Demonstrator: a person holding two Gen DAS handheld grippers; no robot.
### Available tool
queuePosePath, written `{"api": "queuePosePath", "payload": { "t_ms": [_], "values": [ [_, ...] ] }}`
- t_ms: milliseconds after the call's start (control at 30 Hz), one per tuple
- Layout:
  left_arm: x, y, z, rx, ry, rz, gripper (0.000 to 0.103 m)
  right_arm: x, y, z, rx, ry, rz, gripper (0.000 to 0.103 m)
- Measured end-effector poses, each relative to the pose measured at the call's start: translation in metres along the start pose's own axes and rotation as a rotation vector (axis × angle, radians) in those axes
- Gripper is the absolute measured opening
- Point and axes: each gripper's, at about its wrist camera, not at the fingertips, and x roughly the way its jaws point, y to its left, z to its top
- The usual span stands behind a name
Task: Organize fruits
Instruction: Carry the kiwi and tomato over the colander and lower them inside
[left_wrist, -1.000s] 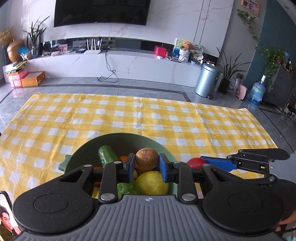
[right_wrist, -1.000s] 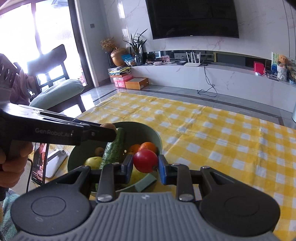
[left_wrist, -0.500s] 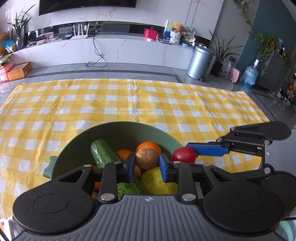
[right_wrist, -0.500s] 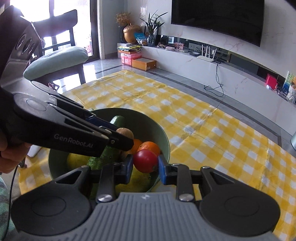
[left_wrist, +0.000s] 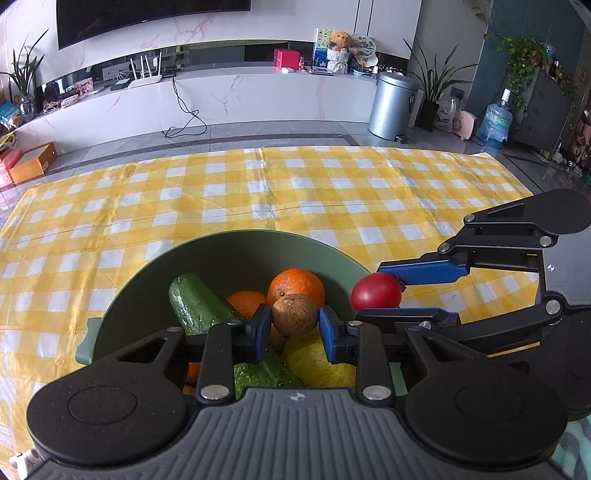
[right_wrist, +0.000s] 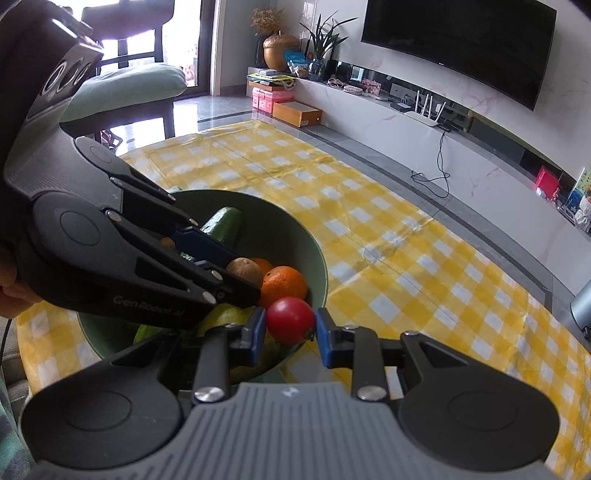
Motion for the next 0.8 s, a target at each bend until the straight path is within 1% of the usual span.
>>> {"api": "queuePosePath", "payload": {
  "t_ms": [233, 333, 433, 500, 600, 700, 800],
  "values": [
    [-0.005, 0.008, -0.002, -0.025, -0.025, -0.035, 0.04, 0.001, 0.003, 0.003, -0.016, 0.014, -0.009, 0.026],
    [-0.014, 0.013, -0.003, -0.051, -0.054, -0.05, 0.046, 0.001, 0.003, 0.006, -0.006, 0.014, -0.008, 0.026],
    [-0.026, 0.021, -0.003, -0.09, -0.107, -0.033, 0.048, 0.001, 0.001, 0.013, 0.037, 0.0, 0.011, 0.026],
    [-0.035, 0.029, -0.002, -0.138, -0.144, -0.014, 0.048, 0.004, -0.001, 0.021, 0.069, -0.011, 0.028, 0.026],
    [-0.045, 0.046, -0.001, -0.231, -0.174, 0.028, 0.048, 0.012, 0.0, 0.032, 0.089, -0.021, 0.037, 0.026],
    [-0.046, 0.065, -0.004, -0.328, -0.179, 0.03, 0.048, 0.025, 0.001, 0.043, 0.113, -0.014, 0.052, 0.026],
    [-0.043, 0.077, -0.007, -0.378, -0.166, 0.015, 0.048, 0.039, 0.004, 0.052, 0.116, 0.007, 0.059, 0.026]
  ]
}}
